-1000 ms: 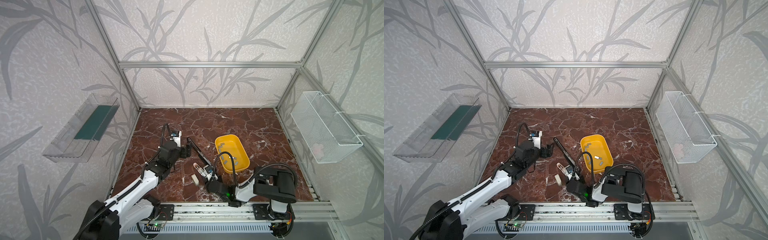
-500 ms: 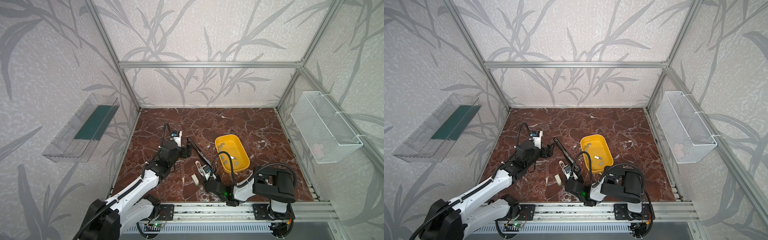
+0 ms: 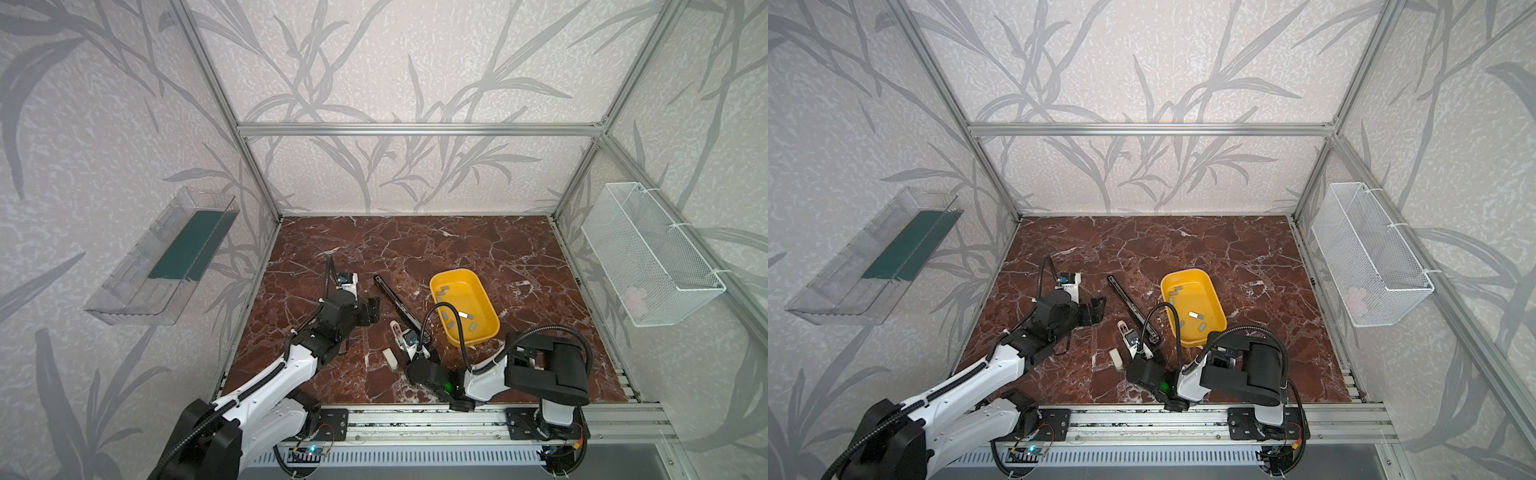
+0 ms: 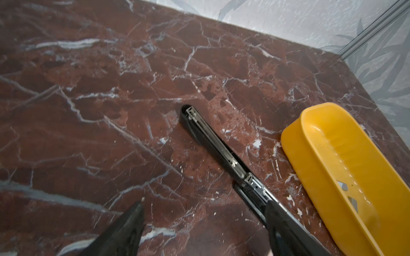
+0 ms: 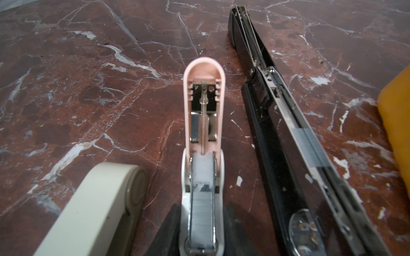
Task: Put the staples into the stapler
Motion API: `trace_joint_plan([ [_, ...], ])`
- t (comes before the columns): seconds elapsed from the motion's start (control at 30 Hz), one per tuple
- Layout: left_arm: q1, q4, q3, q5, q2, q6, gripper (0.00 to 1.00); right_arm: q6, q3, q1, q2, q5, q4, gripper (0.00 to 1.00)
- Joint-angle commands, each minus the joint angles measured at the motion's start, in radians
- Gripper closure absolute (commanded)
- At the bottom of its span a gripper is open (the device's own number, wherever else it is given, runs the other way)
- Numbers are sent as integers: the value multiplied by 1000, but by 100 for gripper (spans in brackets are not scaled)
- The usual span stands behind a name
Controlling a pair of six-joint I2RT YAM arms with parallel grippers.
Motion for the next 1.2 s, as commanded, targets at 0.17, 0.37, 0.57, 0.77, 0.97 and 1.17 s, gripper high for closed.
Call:
trace_joint_plan([
  [0.17, 4, 22, -18, 24, 7, -52, 15, -23, 12, -4, 39, -43, -24, 73],
  [0.37, 3, 7, 25, 57, 108, -48, 17, -20, 21, -2, 62, -52, 11, 74],
  [0.57, 3, 9, 71, 160, 198, -42, 27, -19, 34, -2, 74, -53, 3, 74],
  [0.77, 5, 13, 70, 191, 202, -39, 35, -20, 38, -2, 80, -57, 7, 74],
  [0.97, 5, -51, 61, 139, 171, -30, 38, -19, 42, -3, 81, -42, -3, 74],
  [1.17, 4, -70, 72, 119, 190, -25, 42, -20, 49, -2, 85, -47, -5, 74],
])
